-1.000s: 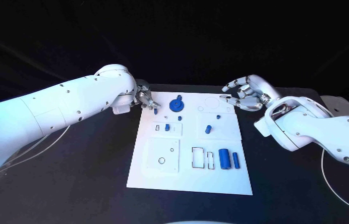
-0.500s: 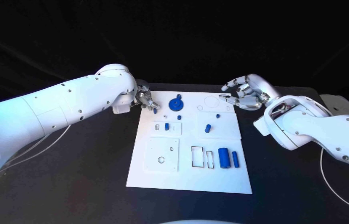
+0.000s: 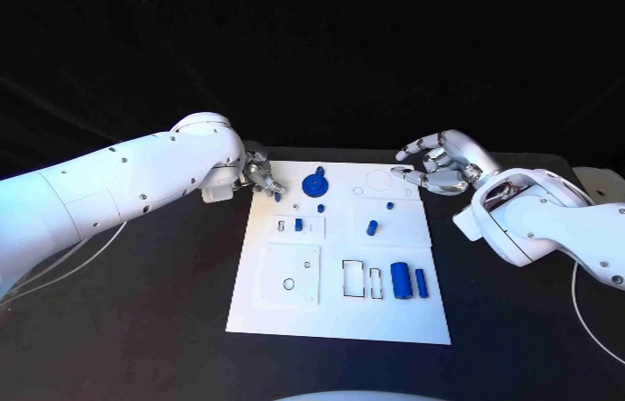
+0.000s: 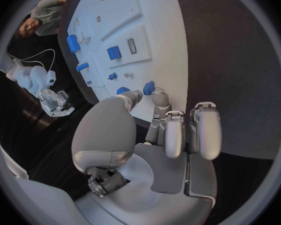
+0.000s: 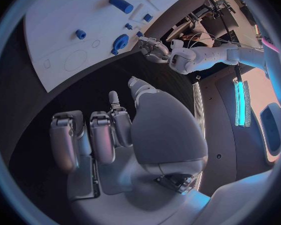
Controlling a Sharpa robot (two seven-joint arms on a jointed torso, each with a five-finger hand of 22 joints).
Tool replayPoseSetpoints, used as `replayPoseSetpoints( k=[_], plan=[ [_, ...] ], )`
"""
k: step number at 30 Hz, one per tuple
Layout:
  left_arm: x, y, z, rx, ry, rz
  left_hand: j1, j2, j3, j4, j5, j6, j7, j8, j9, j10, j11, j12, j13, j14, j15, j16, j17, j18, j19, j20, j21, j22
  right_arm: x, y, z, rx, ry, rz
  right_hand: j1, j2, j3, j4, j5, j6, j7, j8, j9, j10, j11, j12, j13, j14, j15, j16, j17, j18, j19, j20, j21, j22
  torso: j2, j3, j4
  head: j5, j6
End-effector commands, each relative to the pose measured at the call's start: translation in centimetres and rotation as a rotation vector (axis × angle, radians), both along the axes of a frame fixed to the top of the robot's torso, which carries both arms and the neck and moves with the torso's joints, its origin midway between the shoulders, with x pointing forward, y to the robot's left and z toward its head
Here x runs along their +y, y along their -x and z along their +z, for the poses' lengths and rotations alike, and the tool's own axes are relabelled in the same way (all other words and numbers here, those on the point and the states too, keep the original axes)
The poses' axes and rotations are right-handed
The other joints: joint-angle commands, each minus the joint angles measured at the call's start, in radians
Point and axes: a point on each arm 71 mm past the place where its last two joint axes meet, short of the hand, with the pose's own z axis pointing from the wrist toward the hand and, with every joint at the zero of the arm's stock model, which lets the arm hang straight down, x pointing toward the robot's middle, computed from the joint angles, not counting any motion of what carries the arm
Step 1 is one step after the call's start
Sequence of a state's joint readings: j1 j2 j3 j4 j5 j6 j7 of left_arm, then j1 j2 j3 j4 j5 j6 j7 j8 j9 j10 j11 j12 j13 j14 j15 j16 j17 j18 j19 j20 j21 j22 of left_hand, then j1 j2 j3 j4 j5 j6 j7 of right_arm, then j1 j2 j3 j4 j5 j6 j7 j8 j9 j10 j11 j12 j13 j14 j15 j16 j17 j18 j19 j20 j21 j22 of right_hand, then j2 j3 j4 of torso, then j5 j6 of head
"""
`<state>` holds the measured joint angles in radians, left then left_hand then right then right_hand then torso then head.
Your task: Assemble the parts on the task board
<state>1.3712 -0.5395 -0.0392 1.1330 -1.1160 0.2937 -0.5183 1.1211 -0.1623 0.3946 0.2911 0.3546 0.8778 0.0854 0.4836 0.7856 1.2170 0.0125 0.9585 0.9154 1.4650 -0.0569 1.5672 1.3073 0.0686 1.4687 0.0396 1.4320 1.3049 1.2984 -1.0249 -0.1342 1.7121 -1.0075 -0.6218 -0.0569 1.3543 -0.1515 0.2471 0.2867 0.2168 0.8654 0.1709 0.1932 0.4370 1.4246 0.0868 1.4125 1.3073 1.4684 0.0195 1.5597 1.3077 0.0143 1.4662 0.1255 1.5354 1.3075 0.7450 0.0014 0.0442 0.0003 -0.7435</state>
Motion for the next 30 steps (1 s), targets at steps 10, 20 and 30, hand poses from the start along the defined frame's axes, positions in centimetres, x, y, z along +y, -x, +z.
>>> replayPoseSetpoints(
  k=[10,20,30],
  plan=[
    [-0.48,0.08,-0.25,0.033,0.018,-0.015,0.060,0.019,0.011,-0.018,-0.003,0.012,-0.004,0.000,-0.007,0.013,-0.008,0.014,0.007,0.106,-0.001,0.004,0.263,-0.015,0.002,0.004,0.009,0.008,0.21,0.06,0.00,-0.003,0.002,0.013,-0.011,0.002,0.007,0.000,0.003,0.005,-0.002,0.003,0.002,-0.005,-0.002,-0.003,0.125,0.094,-0.008,-0.003,0.230,-0.003,0.080,-0.009,-0.006,0.232,0.001,0.0000,-0.0011,-0.001,-0.004],
    [-0.37,0.00,-0.39,0.039,0.015,-0.011,0.057,0.016,0.005,-0.011,-0.006,0.017,-0.004,0.001,-0.009,0.019,-0.007,0.023,0.014,0.106,-0.001,0.004,0.263,-0.016,0.003,0.004,0.010,0.010,0.22,0.07,0.00,-0.003,0.002,0.013,-0.011,0.002,0.007,0.000,0.003,0.005,-0.002,0.003,0.002,-0.005,-0.002,-0.003,0.125,0.094,-0.008,-0.003,0.230,-0.003,0.080,-0.009,-0.006,0.232,0.000,0.0013,0.0007,-0.003,-0.008],
    [-0.18,-0.03,-0.41,0.040,0.012,-0.008,0.129,0.048,0.046,-0.042,0.001,0.023,-0.015,0.006,-0.012,0.023,-0.017,0.031,0.017,0.106,-0.010,0.004,0.263,-0.015,0.002,-0.001,0.011,0.011,0.25,0.03,-0.04,-0.002,0.002,0.014,-0.011,0.002,0.007,0.000,0.003,0.005,-0.002,0.003,0.002,-0.005,-0.002,-0.003,0.125,0.094,-0.008,-0.003,0.230,-0.003,0.080,-0.009,-0.006,0.232,-0.001,0.0010,-0.0003,-0.001,-0.011]
  ],
)
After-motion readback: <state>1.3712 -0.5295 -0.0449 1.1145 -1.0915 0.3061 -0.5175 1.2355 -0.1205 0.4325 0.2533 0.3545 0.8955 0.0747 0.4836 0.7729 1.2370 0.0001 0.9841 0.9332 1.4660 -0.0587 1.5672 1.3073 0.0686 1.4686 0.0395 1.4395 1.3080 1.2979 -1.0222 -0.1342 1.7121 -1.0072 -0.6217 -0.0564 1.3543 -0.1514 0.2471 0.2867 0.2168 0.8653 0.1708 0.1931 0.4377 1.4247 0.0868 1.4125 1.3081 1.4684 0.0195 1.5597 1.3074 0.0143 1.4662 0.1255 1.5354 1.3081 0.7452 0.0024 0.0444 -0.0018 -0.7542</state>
